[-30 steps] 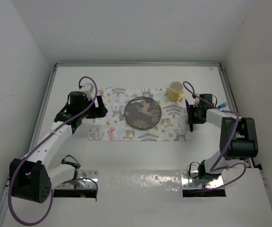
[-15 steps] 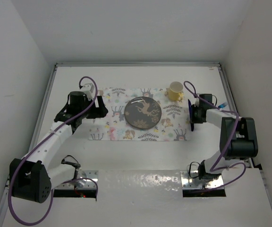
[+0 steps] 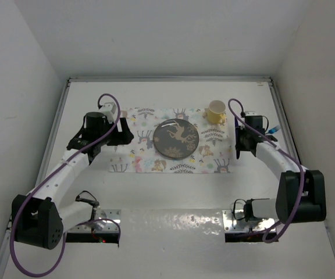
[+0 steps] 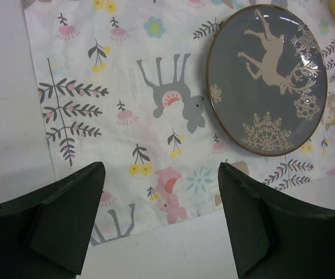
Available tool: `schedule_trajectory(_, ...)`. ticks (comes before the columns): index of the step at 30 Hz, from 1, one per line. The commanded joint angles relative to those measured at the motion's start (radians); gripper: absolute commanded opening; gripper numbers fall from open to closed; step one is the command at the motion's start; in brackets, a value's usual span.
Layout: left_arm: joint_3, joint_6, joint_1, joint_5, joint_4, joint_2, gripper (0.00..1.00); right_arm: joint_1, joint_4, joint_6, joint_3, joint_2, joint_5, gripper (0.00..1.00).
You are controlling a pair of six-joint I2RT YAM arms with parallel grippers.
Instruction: Set the dinner table for one person
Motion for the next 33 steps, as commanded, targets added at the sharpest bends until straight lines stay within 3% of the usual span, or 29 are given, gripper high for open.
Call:
schedule_trajectory(1, 0.008, 0.009, 0.005, 0.02, 0.048, -0.001, 0.77, 0.052, -0.055, 0.048, 0.031, -0.023, 0.035, 0.0)
schedule_trajectory(17, 0.01, 0.009, 0.005, 0.022, 0.05, 0.004, 0.77, 0.265, -0.007, 0.187, -0.024, 0.04, 0.024, 0.0)
schedule_trajectory(33, 0.008, 0.009, 0.005, 0.022, 0.048, 0.005, 0.77, 0.289, 0.079, 0.209, 0.013, 0.102, 0.037, 0.0)
